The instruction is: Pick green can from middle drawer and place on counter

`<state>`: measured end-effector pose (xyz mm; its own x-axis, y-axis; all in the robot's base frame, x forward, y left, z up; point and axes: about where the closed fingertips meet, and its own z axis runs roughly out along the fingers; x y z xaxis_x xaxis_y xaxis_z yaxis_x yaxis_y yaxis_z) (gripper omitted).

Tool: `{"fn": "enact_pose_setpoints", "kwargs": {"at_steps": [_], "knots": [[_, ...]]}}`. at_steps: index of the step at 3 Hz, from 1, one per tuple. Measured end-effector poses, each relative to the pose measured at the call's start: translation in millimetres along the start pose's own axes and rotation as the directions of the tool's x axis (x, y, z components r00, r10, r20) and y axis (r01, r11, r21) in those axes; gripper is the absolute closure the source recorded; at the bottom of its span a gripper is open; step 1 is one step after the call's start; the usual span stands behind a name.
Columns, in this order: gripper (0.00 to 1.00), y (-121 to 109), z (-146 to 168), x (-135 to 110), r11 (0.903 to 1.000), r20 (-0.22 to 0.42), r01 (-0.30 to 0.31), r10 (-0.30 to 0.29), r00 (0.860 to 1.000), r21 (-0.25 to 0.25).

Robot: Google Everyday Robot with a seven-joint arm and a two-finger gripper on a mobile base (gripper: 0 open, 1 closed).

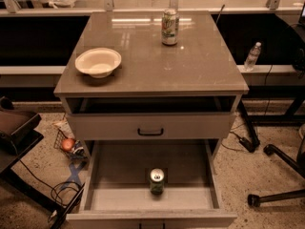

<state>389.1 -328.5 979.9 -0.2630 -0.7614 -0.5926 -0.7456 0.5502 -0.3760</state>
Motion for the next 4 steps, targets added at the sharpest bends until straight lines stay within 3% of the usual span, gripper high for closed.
{"fn": "enact_pose_setpoints", "kwargs": {"at_steps": [1, 2, 3, 4], "knots": [[0.0, 33, 37, 40, 0.9966, 0.139, -0.053, 0.061, 0.988, -0.064], [0.0, 73, 82, 37, 0.9837, 0.354, -0.07, 0.126, 0.927, -0.165], [0.0, 96, 107, 36, 0.9662, 0.418, -0.092, 0.189, 0.888, -0.241], [0.0, 98, 110, 36, 0.9641, 0.424, -0.095, 0.196, 0.884, -0.248]]}}
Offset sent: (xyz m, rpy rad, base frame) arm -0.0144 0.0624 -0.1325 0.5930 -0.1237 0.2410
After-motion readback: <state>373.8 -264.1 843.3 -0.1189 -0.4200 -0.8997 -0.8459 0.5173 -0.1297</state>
